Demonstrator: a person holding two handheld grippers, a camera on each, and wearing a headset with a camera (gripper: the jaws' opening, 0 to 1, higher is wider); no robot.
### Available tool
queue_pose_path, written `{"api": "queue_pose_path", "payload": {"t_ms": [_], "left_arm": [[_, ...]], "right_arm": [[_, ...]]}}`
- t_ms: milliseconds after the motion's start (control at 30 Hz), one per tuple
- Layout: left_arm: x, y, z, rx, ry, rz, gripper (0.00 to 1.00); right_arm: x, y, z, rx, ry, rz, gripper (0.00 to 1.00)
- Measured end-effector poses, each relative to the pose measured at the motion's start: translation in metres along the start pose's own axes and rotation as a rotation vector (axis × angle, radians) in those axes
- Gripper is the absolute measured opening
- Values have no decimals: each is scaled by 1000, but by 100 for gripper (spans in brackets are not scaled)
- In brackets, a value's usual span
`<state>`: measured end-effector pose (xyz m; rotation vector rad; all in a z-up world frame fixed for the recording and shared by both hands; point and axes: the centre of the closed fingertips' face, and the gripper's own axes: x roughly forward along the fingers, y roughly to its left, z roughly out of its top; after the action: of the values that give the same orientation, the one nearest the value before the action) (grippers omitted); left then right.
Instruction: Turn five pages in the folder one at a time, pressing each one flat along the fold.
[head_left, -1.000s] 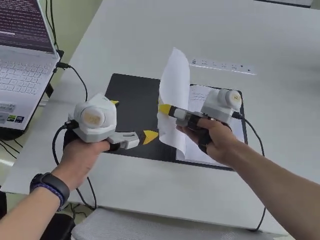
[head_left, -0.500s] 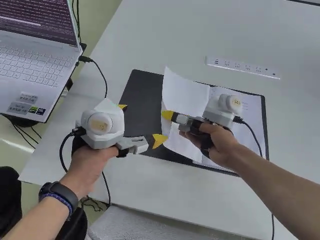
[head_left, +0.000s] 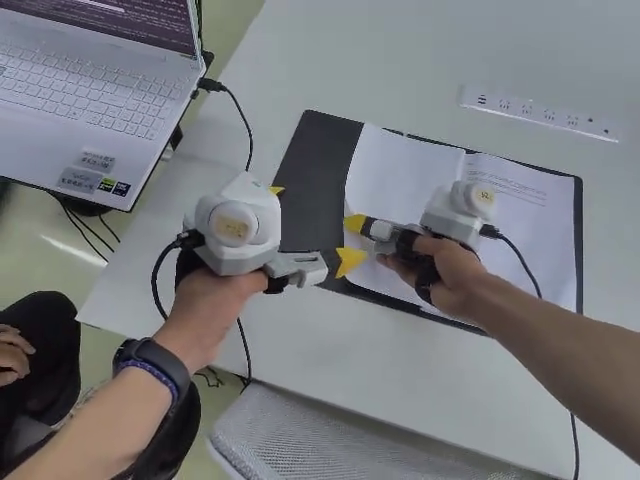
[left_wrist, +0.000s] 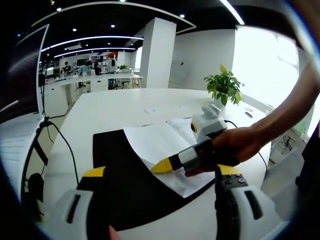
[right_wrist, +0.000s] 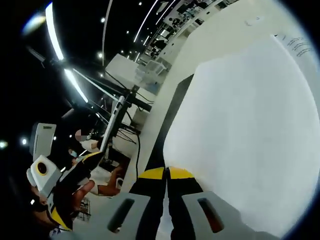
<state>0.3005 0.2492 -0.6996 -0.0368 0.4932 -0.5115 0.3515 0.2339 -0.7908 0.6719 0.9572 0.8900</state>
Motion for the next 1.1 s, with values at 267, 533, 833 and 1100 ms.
{"api": "queue_pose_path", "payload": {"t_ms": [267,533,833,1100], "left_arm": [[-1,4,-1,-10,2,11,87],[-1,6,-6,-11,20,21,88],[2,-1,-9,3,34,3,85],[11,-7,-19,17,65,-39,70]], "right_arm": [[14,-29,-4,3,20,-53,0],[15,-24,-4,-34,16,-35,5],[15,-19,-7,-38,12,-19,13],[14,-10,-8,-34,6,8,21]]}}
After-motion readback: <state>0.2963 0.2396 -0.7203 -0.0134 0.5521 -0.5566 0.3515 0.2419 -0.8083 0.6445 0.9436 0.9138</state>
